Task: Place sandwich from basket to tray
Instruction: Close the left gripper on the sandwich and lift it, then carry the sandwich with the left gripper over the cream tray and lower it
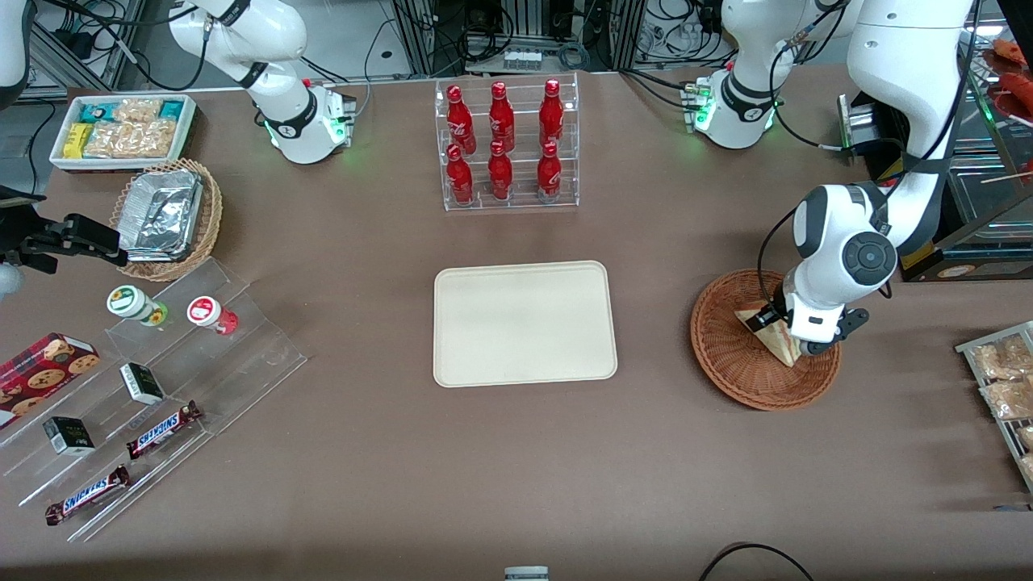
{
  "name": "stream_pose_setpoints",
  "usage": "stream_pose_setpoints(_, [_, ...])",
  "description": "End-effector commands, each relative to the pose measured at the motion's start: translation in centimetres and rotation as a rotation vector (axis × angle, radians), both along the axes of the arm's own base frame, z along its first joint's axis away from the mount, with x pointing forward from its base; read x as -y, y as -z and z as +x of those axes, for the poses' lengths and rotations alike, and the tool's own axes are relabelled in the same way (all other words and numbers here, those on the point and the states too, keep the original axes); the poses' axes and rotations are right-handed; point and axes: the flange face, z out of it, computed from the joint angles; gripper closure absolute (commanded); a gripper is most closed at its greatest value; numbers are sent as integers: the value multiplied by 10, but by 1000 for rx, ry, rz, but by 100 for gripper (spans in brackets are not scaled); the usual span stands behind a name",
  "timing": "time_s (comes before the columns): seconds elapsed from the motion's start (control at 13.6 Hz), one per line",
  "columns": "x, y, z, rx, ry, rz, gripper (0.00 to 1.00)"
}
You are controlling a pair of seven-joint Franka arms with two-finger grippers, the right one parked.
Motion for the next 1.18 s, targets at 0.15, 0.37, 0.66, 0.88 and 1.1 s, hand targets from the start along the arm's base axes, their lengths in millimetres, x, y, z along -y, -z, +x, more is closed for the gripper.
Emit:
stream_pose_setpoints(0.15, [-1, -39, 1, -32, -6, 12, 100])
stream_pose_setpoints(0.37, [6, -68, 14, -58, 7, 20, 100])
stream_pose_setpoints(0.66, [49, -99, 22, -57, 82, 20, 100])
stream_pose_setpoints(0.88, [113, -108, 17, -58, 170, 25, 100])
stream_pose_setpoints(1.1, [185, -119, 7, -27, 208, 23, 100])
